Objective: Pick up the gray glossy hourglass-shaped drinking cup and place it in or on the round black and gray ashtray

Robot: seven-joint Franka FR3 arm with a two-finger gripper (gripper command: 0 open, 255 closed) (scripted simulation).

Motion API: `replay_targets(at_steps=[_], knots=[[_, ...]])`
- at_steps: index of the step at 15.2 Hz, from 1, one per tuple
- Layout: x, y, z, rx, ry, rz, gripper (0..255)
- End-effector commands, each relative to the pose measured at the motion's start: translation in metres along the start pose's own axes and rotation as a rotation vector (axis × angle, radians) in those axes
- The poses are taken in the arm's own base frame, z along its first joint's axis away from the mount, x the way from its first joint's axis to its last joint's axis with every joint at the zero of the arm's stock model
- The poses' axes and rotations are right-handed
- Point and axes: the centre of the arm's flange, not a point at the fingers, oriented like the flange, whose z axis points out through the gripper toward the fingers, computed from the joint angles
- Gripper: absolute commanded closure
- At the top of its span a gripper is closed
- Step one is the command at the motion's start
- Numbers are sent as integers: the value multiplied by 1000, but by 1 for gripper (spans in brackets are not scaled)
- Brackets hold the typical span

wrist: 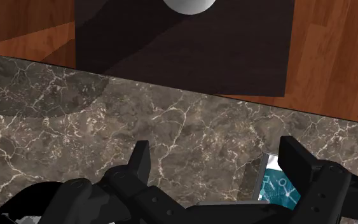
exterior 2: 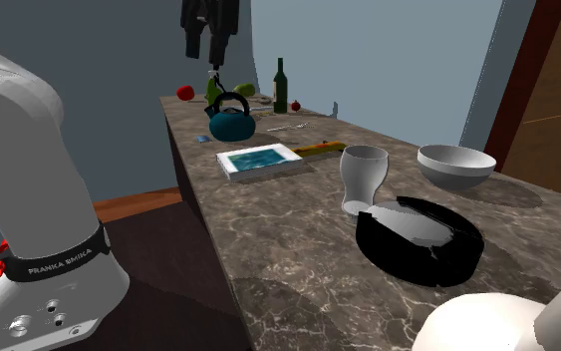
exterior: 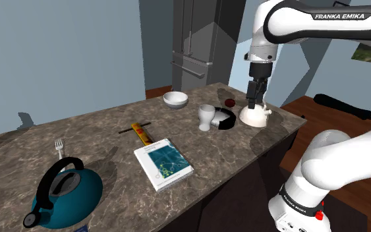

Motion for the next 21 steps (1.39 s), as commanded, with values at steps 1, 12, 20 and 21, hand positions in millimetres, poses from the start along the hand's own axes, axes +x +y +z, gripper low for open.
replay_targets(at_steps=[1,12,20,21], knots=[[0,0,0,0,0,0,0],[126,55,40,30,27,-11,0],[218,94,69,52,47,-19,0],[230,99,72,55,49,-20,0]])
